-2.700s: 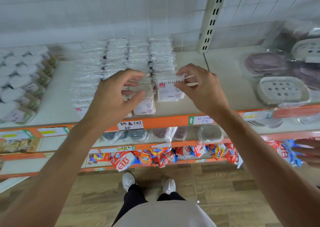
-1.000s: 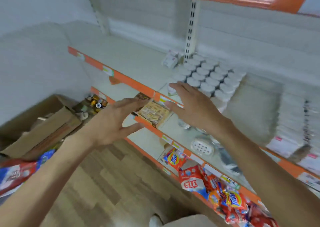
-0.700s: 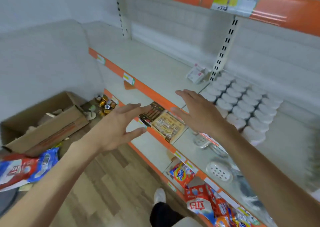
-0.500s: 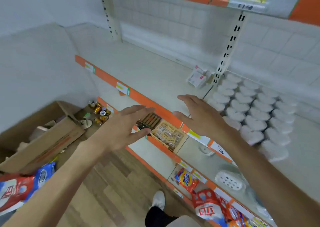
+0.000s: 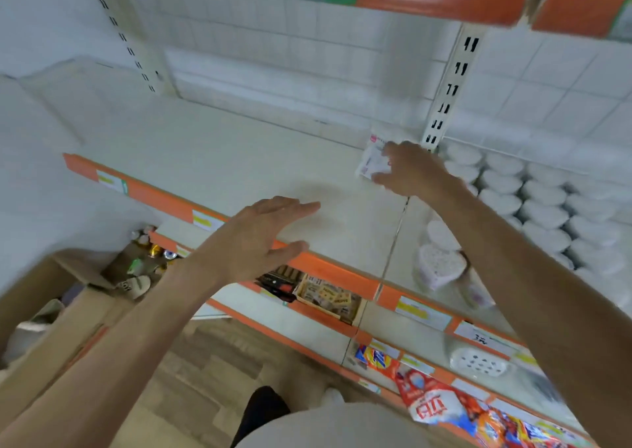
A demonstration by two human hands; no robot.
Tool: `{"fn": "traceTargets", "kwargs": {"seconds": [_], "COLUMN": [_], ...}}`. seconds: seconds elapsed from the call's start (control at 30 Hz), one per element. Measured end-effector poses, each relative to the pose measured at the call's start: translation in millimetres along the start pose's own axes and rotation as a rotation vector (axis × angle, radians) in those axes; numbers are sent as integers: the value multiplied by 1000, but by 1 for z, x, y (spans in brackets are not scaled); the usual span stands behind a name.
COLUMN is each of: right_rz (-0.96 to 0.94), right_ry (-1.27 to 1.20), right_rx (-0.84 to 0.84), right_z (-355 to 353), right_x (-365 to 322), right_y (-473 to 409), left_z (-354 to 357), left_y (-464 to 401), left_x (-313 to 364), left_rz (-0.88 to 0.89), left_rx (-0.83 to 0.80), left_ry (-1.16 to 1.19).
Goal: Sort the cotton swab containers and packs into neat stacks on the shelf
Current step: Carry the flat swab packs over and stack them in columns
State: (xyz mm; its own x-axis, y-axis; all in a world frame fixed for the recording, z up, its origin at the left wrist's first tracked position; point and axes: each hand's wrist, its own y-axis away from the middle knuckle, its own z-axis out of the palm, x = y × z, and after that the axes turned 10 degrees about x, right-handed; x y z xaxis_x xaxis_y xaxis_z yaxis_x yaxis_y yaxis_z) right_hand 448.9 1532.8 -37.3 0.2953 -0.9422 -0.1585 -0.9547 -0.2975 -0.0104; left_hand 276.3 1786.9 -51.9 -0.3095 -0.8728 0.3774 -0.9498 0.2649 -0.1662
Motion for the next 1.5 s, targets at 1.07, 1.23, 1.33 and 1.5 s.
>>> {"fn": "traceTargets", "kwargs": {"seconds": [1.07, 1.23, 1.33, 1.5], "right_rz": [672, 681, 668, 628], "right_ry": [-234, -220, -210, -151], "right_rx": [11, 8, 8, -3], "right_z": [55, 59, 60, 65], "right_x": [-78, -74, -72, -69], "right_y": [-11, -14, -15, -17], "left_z": [79, 84, 82, 80], "left_y": [-287, -288, -289, -287], "left_x": [-73, -68, -66, -63], "left_rz": [538, 536, 519, 579], "left_rx": [-76, 34, 59, 106], "left_ry": [-11, 75, 81, 83]}}
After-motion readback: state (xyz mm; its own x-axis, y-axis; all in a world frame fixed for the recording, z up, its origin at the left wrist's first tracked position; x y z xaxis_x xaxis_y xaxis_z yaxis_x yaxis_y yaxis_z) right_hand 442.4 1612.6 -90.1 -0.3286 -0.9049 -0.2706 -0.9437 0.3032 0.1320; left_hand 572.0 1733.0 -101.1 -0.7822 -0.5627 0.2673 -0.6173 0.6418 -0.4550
